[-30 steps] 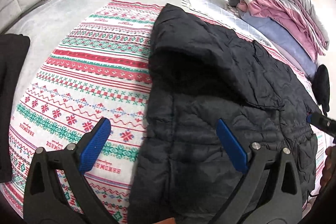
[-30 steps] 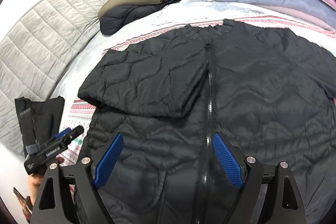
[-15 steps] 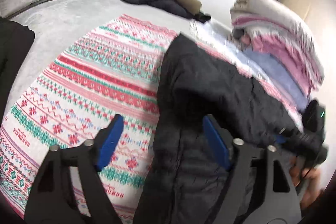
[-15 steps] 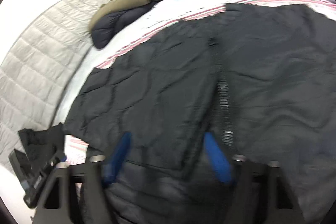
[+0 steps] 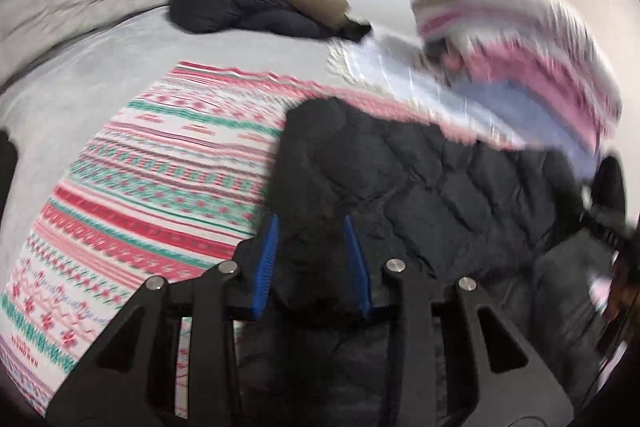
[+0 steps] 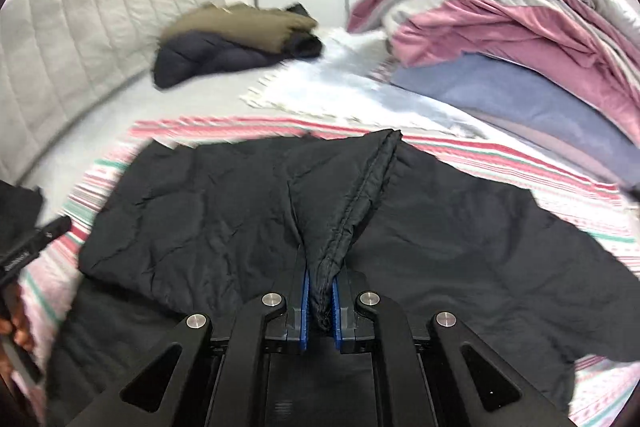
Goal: Fold large clothes
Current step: 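Grasp the other sleeve with the right tool and fold it over the front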
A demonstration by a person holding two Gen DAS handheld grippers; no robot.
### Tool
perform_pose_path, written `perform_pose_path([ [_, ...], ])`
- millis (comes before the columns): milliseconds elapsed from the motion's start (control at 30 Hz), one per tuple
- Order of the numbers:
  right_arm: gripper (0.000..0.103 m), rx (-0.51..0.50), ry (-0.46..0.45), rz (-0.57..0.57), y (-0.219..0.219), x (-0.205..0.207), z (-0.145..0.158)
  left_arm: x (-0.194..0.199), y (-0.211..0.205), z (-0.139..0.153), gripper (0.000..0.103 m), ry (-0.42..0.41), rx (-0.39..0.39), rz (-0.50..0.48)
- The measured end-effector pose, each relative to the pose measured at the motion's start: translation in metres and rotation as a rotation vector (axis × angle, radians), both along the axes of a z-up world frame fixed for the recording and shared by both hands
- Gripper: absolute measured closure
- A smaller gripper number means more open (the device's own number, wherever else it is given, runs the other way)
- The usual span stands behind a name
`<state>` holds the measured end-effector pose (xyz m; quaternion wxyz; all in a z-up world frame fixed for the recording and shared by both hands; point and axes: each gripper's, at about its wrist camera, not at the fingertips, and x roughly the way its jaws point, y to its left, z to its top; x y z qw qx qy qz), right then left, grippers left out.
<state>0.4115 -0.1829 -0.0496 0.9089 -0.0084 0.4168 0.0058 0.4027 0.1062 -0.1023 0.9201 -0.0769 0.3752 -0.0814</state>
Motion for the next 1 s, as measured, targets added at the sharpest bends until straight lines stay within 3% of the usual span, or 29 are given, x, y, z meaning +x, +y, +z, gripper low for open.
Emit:
perform_pose_path([
  [200,0.095,-0.036,0.083,-0.055,-0.032,0.009,-0.044,0.012,-0.019,-0.049,0.067,0.146,0.099,-0.016],
  [300,0.093,-0.025,0.118,-0.054,-0.038,0.012,-0.067,0.01,-0.018,-0.056,0.067,0.142,0.098,-0.018],
  [433,0.082,-0.036,0.134,-0.089,-0.038,0.008,-0.08,0.005,-0.016,-0.049,0.064,0.146,0.099,-0.016],
  [500,0.076,-0.034,0.14,-0.103,-0.037,0.004,-0.077,-0.002,-0.014,-0.043,0.043,0.15,0.092,-0.011],
  [533,0.071,-0.012,0.145,-0.105,-0.039,0.001,-0.073,-0.008,-0.012,-0.039,0.035,0.142,0.085,-0.008],
  [567,0.061,0.033,0.148,-0.098,-0.042,-0.004,-0.069,-0.017,-0.01,-0.031,0.021,0.126,0.077,0.006],
  [600,0.054,0.075,0.147,-0.093,-0.047,-0.007,-0.065,-0.022,-0.01,-0.027,0.016,0.117,0.072,0.01],
  [633,0.039,0.112,0.141,-0.093,-0.052,-0.013,-0.06,-0.032,-0.011,-0.02,0.016,0.104,0.065,0.011],
  [667,0.031,0.14,0.126,-0.1,-0.057,-0.021,-0.053,-0.038,-0.012,-0.015,0.014,0.103,0.064,0.007],
  [767,0.025,0.16,0.091,-0.115,-0.071,-0.045,-0.033,-0.057,-0.018,-0.001,0.007,0.1,0.082,-0.002],
  [1000,0.019,0.138,0.053,-0.161,-0.112,-0.099,0.003,-0.099,-0.037,0.027,0.004,0.084,0.078,-0.044],
])
